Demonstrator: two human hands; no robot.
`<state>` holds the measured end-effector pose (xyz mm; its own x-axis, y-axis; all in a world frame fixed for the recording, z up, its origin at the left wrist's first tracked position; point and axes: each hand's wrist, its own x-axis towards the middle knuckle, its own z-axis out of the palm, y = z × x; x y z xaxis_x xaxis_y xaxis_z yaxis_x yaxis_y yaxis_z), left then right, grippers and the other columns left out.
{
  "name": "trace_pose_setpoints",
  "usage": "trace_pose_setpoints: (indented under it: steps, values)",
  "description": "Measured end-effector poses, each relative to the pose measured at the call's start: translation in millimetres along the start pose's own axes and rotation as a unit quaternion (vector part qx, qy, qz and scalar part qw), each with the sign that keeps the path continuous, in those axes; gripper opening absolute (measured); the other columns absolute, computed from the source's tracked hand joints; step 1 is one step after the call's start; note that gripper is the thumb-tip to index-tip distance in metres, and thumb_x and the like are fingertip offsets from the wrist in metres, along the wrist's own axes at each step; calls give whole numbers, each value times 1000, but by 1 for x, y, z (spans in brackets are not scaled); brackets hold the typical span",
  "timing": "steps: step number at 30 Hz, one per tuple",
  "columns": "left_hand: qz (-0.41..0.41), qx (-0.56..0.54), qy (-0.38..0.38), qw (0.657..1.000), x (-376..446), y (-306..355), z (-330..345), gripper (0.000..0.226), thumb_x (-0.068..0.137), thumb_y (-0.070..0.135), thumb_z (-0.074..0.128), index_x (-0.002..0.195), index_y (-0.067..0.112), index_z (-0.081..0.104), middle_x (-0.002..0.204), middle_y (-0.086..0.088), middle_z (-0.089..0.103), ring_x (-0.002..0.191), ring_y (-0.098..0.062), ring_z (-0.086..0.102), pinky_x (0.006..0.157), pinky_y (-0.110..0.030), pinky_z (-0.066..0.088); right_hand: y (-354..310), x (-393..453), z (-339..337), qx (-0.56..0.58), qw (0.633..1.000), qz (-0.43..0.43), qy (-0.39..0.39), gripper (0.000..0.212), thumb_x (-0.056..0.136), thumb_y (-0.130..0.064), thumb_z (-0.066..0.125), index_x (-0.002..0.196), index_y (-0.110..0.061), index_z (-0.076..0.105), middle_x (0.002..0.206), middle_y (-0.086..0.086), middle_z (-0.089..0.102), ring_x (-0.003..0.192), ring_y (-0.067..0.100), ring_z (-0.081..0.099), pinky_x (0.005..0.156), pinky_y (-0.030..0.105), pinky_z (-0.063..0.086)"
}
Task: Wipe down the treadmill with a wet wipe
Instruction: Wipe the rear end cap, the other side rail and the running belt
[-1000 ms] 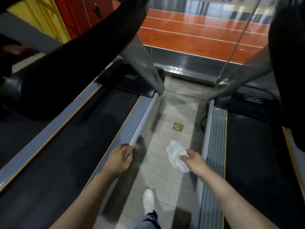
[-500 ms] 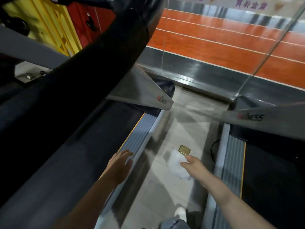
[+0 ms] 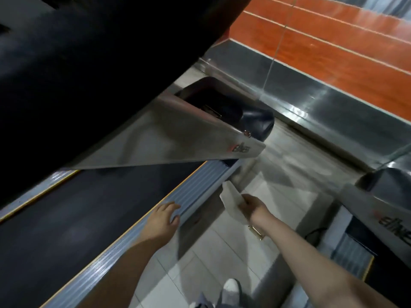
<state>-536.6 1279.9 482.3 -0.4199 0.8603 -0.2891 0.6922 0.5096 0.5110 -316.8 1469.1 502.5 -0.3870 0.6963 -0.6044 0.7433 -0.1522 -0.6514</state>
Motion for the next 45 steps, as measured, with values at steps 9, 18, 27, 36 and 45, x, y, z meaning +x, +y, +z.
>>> trace_pose_setpoints:
  steps: [9, 18, 27, 36, 45]
  values:
    - [15, 15, -15, 1000, 111, -26, 88, 57, 90, 46, 41, 129, 10, 63, 136, -3, 59, 132, -24, 50, 110, -27, 29, 50, 118, 4, -37, 998, -45, -14, 26, 96, -11, 46, 117, -13, 62, 101, 1, 62, 101, 23, 60, 69, 19, 40]
    - [-75, 9, 3, 997, 287, -127, 285, 51, 94, 26, 62, 138, 4, 53, 146, -16, 48, 137, -36, 45, 113, -43, 33, 140, 362, 38, -15, 996, -57, -65, 27, 101, -29, 48, 97, -10, 66, 82, 7, 65, 81, 20, 63, 70, 21, 45]
    - [-185, 123, 171, 960, 322, -202, 359, 70, 98, 62, 19, 158, 26, 22, 165, 4, 16, 153, -21, 10, 121, -42, 8, 109, 509, 72, -156, 924, -321, 136, 26, 99, -15, 44, 113, -16, 66, 117, 3, 64, 116, 22, 56, 89, 34, 45]
    - [-159, 197, 214, 943, 320, -214, 374, 75, 93, 62, 5, 158, 27, 18, 165, 8, 12, 153, -16, 9, 123, -40, 9, 154, 549, 180, -359, 806, -464, 79, 69, 95, -59, 24, 144, -11, 37, 154, 7, 33, 144, 28, 27, 118, 43, 20]
    - [-184, 53, 296, 936, 262, -259, 367, 66, 94, 45, 38, 146, 5, 42, 154, -17, 39, 142, -33, 34, 116, -44, 24, 143, 601, 128, -438, 831, -325, 116, 77, 98, -59, 25, 155, -9, 12, 163, 10, 6, 150, 23, 5, 122, 38, 5]
